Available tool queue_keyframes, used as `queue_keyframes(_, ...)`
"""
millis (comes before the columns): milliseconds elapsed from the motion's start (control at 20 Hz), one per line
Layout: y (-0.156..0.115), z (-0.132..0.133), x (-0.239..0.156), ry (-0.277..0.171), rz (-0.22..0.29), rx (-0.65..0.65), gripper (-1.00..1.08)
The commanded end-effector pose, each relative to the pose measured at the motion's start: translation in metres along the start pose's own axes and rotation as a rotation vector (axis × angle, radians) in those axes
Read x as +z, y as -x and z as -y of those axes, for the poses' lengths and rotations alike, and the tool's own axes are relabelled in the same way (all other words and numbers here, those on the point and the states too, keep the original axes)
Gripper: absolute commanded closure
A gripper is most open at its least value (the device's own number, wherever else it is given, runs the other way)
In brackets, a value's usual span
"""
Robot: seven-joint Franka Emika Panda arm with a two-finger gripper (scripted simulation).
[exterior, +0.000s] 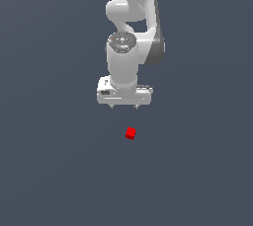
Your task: Pick up the red cube and move it to a goal position.
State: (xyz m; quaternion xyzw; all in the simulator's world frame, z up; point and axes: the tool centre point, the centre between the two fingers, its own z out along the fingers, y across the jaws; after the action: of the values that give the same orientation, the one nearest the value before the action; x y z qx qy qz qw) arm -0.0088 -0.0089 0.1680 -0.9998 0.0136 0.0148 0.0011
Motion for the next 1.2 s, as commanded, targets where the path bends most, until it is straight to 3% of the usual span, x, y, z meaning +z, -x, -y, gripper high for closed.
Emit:
queue_keyframes(0, 0.0, 0.0, 0.0, 0.0, 0.0, 0.0, -0.92)
queue_keyframes(450, -0.007, 0.006, 0.022, 0.0, -0.004, 0.041, -0.92)
queue_keyframes(1150, -0.042, 0.026, 0.115, -0.001, -0.023, 0.212, -0.92)
